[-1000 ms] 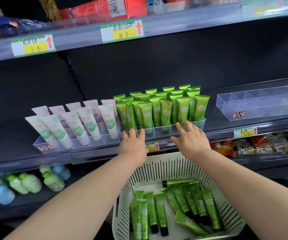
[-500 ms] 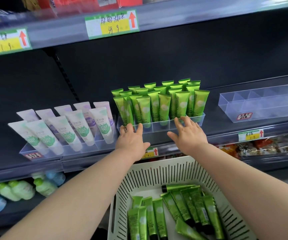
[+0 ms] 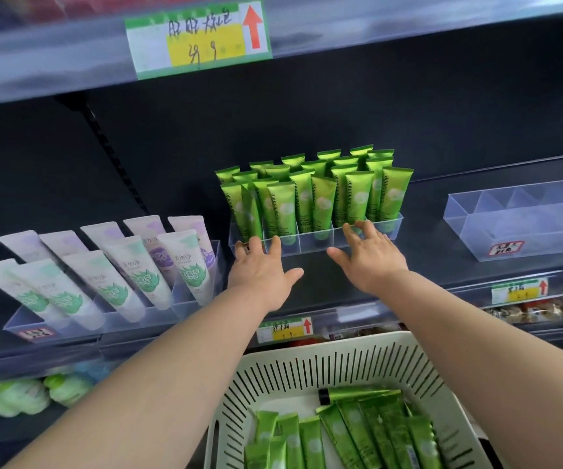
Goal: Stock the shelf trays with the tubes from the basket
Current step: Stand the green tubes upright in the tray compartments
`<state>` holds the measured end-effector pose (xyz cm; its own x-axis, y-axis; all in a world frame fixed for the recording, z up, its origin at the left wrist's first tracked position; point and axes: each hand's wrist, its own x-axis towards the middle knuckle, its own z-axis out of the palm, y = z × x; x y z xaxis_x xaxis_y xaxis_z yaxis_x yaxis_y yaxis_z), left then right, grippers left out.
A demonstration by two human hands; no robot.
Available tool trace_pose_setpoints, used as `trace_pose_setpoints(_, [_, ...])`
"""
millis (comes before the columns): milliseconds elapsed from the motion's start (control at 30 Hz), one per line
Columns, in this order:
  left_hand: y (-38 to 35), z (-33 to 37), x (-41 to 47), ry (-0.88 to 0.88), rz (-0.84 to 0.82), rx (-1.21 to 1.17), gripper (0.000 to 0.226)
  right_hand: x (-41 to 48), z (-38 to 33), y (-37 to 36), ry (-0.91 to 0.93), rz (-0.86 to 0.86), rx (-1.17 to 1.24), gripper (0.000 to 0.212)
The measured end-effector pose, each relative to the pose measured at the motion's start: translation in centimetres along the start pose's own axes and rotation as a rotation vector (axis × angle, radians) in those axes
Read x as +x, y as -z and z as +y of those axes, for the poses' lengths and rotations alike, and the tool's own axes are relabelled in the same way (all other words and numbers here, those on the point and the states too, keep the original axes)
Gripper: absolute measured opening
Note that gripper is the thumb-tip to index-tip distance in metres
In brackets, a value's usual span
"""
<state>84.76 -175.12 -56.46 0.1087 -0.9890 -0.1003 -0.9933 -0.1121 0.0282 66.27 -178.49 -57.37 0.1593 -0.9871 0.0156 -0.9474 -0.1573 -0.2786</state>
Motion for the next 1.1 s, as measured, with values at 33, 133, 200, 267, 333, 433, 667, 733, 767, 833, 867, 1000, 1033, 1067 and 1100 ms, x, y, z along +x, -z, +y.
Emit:
trace_pose_setpoints(33, [0.1, 0.0, 0.3, 0.004, -0.006, 0.0, 0.079, 0.3, -0.1, 0.0, -0.003, -0.001, 0.001, 0.069])
trace_pose_setpoints(133, [0.2, 0.1, 1.3, 0.014, -0.009, -0.006, 0.079, 1.2, -0.2, 0.1, -0.011, -0.004, -0.006, 0.069])
trace_pose_setpoints(200, [0.2, 0.0, 1.9, 0.014, -0.004, -0.004, 0.079, 1.7, -0.2, 0.2, -0.014, -0.006, -0.013, 0.069])
trace_pose_setpoints(267, [0.2, 0.0, 2.3, 0.012, 0.002, 0.001, 0.079, 2.1, -0.3, 0.2, -0.01, -0.001, -0.017, 0.069])
trace_pose_setpoints(333, [0.2, 0.0, 2.7, 0.011, 0.008, 0.007, 0.079, 2.5, -0.3, 0.2, -0.013, 0.003, -0.016, 0.068])
trace_pose_setpoints(433, [0.0, 0.0, 3.1, 0.01, 0.018, 0.012, 0.079, 2.9, -0.4, 0.2, -0.01, 0.005, -0.041, 0.069])
trace_pose_setpoints(667, [0.4, 0.3, 3.0, 0.029, -0.006, -0.018, 0.077, 2.9, 0.8, 0.0, 0.035, -0.023, -0.065, 0.072])
trace_pose_setpoints(733, [0.7, 1.1, 2.5, 0.023, 0.008, -0.039, 0.074, 2.2, 1.6, 0.4, 0.023, 0.012, -0.047, 0.07])
trace_pose_setpoints(767, [0.8, 1.7, 2.2, 0.003, 0.015, -0.043, 0.071, 1.8, 2.1, 0.6, 0.008, 0.033, -0.046, 0.069])
trace_pose_setpoints(833, [0.8, 3.1, 1.7, -0.049, 0.013, -0.057, 0.068, 1.0, 3.5, 1.3, -0.031, 0.053, -0.068, 0.068])
trace_pose_setpoints(867, [0.9, 3.9, 1.5, -0.07, 0.007, -0.067, 0.068, 0.6, 4.3, 1.6, -0.056, 0.056, -0.088, 0.069])
trace_pose_setpoints(1000, [1.4, 6.9, 1.0, -0.128, 0.001, -0.113, 0.065, -0.8, 7.4, 3.2, -0.183, 0.068, -0.209, 0.073])
trace_pose_setpoints(1033, [1.6, 7.6, 0.9, -0.154, 0.004, -0.123, 0.063, -1.1, 8.1, 3.6, -0.224, 0.064, -0.231, 0.074])
trace_pose_setpoints(1067, [1.7, 8.4, 0.7, -0.187, 0.01, -0.13, 0.06, -1.5, 8.8, 4.0, -0.27, 0.058, -0.242, 0.075])
trace_pose_setpoints(1100, [1.9, 9.0, 0.4, -0.223, 0.015, -0.13, 0.057, -1.7, 9.5, 4.3, -0.315, 0.053, -0.246, 0.076])
